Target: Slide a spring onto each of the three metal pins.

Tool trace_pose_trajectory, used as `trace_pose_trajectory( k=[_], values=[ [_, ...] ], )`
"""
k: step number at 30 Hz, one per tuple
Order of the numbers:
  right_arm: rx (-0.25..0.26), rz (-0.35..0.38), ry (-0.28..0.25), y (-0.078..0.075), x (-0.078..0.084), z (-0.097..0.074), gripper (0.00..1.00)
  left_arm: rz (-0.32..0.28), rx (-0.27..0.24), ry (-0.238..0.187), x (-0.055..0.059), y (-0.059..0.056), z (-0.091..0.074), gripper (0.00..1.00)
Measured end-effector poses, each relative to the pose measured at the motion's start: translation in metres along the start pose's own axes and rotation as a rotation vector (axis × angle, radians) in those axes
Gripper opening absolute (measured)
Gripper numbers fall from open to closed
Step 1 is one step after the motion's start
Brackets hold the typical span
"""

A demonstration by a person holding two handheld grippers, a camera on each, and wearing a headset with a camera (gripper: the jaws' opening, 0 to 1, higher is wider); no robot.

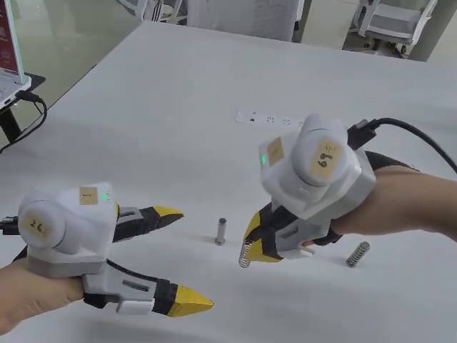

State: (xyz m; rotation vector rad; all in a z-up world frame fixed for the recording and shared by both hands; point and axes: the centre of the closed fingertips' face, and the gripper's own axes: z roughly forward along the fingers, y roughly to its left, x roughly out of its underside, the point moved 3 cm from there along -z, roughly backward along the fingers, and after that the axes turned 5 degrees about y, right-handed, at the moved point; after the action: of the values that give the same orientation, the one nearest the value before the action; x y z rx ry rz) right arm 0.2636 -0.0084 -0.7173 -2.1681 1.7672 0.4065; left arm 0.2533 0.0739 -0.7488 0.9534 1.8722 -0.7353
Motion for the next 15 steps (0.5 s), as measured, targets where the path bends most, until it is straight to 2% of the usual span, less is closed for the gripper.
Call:
trace_pose_trajectory(
  k=[2,6,15],
  values=[
    [-0.003,0.005,0.001,-0.003,-0.001,0.000,0.07,-0.004,-0.007,-0.024,-0.002,0.001,-0.001,0.93],
    [-0.013,0.008,0.008,-0.005,-0.002,-0.001,0.07,-0.004,-0.020,-0.034,-0.003,0.002,-0.001,0.98],
    [-0.015,0.008,0.018,-0.015,-0.002,0.000,0.07,-0.019,-0.027,-0.035,-0.001,0.004,-0.003,0.98]
  ],
)
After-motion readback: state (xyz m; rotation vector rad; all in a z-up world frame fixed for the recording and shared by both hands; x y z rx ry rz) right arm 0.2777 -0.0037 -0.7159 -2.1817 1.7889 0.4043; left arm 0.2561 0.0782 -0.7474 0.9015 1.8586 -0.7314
